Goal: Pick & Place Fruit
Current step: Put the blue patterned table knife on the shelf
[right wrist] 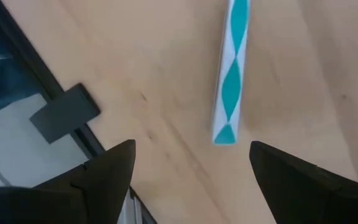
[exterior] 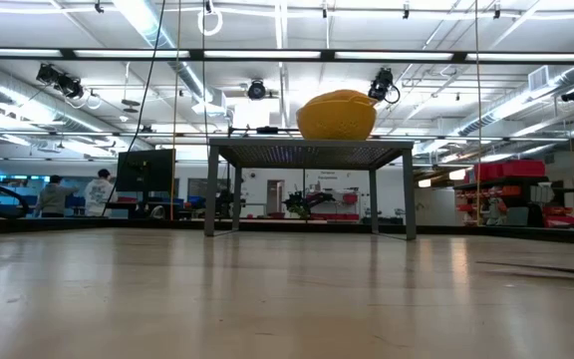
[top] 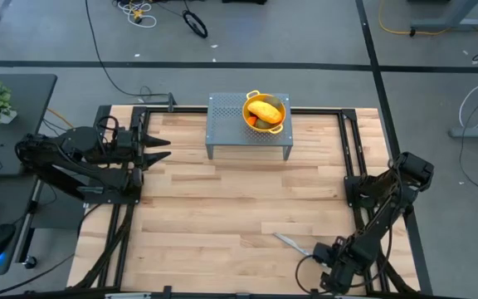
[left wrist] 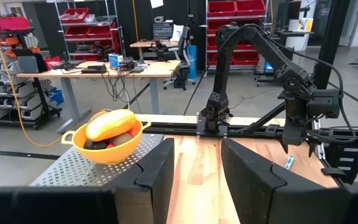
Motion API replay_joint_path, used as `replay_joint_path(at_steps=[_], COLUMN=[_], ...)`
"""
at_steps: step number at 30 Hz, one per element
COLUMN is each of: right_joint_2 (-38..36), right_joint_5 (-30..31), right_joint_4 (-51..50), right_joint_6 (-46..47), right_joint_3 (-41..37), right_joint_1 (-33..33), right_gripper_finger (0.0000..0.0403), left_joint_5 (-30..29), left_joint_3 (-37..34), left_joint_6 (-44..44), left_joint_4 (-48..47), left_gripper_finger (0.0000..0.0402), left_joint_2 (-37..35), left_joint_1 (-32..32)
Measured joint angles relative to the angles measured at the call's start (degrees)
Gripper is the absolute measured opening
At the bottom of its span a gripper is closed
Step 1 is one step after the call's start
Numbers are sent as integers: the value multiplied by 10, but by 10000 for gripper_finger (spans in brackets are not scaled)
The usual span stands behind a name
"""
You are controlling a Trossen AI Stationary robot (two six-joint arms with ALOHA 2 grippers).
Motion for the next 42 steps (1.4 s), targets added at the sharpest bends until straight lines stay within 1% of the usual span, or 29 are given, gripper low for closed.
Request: replay_joint_path(at_steps=[4,11,26,38,42], right_joint_2=[0,3,41,49,49], right_joint_5=[8,48,47,48,48], right_joint_4=[-20,-28,-15,-16,-16], right_joint_6=[-7,-13,-15,-24,-26], right_joint_3=[0,0,2,2,1], right_joint_1=[-2,-2,-2,-2,-2], right_gripper_finger=[325,325,325,325,314], left_joint_5=[0,0,0,0,0], left_joint_3=[0,0,0,0,0], left_joint_6=[4,3,3,4,4], left_joint_4=[0,0,0,0,0], left_gripper_finger=[141,141,141,141,141], left_joint_2=[0,0,0,0,0], left_joint_1=[0,0,0,0,0])
